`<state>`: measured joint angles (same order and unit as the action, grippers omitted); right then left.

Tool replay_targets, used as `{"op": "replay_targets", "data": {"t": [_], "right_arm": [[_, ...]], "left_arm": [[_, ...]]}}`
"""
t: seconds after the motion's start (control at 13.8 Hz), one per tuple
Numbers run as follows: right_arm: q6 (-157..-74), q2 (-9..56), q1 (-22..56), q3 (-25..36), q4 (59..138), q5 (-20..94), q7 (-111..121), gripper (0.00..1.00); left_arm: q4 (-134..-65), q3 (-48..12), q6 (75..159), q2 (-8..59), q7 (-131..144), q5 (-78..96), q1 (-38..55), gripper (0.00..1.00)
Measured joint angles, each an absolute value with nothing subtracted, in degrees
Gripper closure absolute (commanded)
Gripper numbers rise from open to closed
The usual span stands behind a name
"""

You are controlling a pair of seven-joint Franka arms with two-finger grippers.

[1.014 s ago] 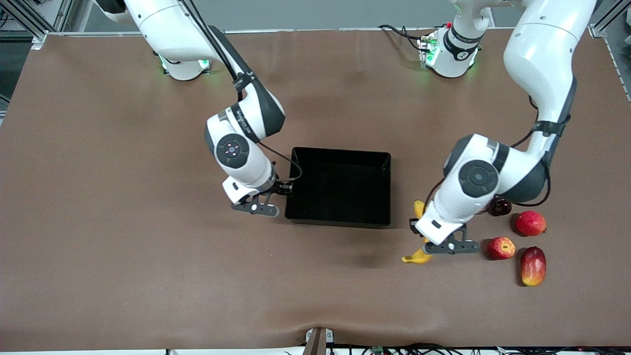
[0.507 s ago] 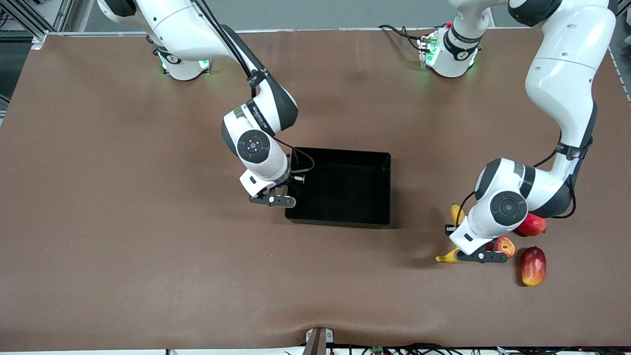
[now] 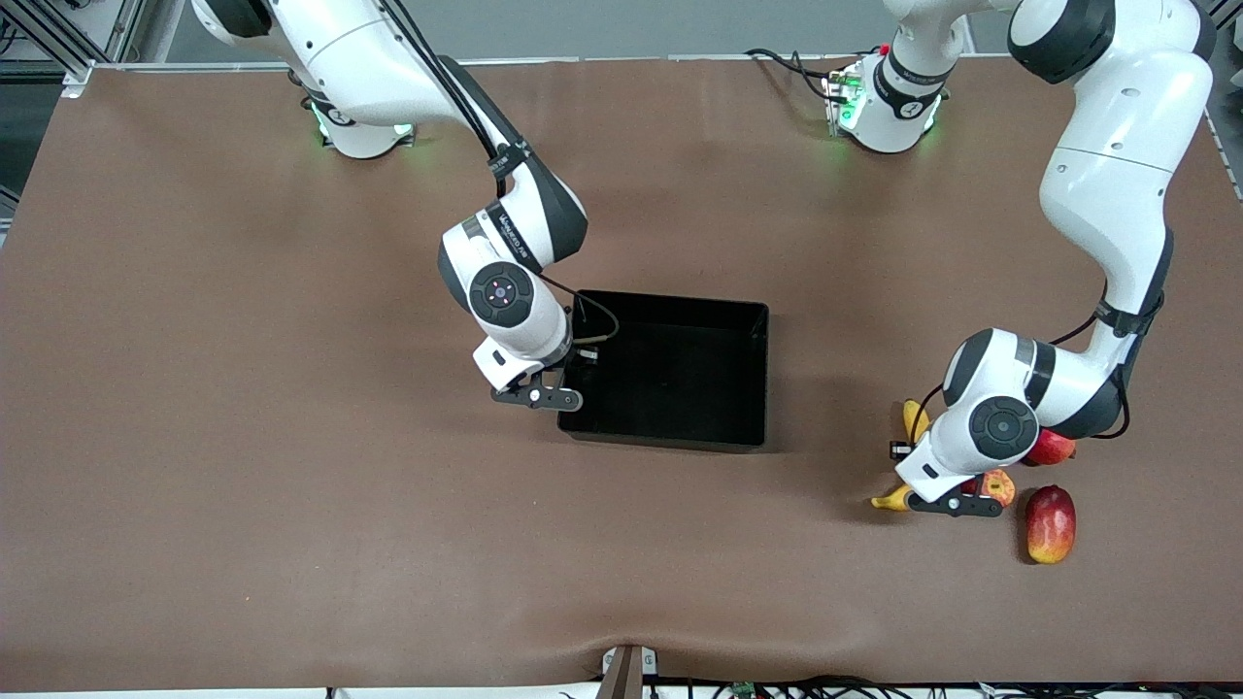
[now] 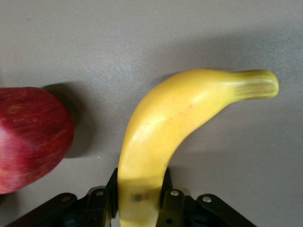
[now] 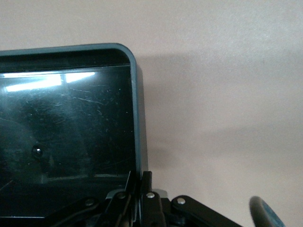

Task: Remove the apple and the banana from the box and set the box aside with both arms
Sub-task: 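Lower the banana beside the apple and open the left gripper, then grasp the rim of the black box with the right gripper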

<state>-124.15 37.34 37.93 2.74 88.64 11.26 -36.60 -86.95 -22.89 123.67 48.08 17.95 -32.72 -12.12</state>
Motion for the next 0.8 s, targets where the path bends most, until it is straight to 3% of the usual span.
{"op": "replay_targets", "data": {"t": [0.36,0.8], "right_arm": [[-118.31,33.71,33.43,3.39,86.4,11.26,-33.69,1.0],[-105.06,25.4,21.68,3.74,87.0,12.32,-23.84,1.0]], "left_arm": [[-84.98,-22.73,123.49,45.73,15.79,-32.73,-12.26,0.0],[-84.48,-23.56,117.31,33.75,15.78,-27.26,-12.18,0.0]]}}
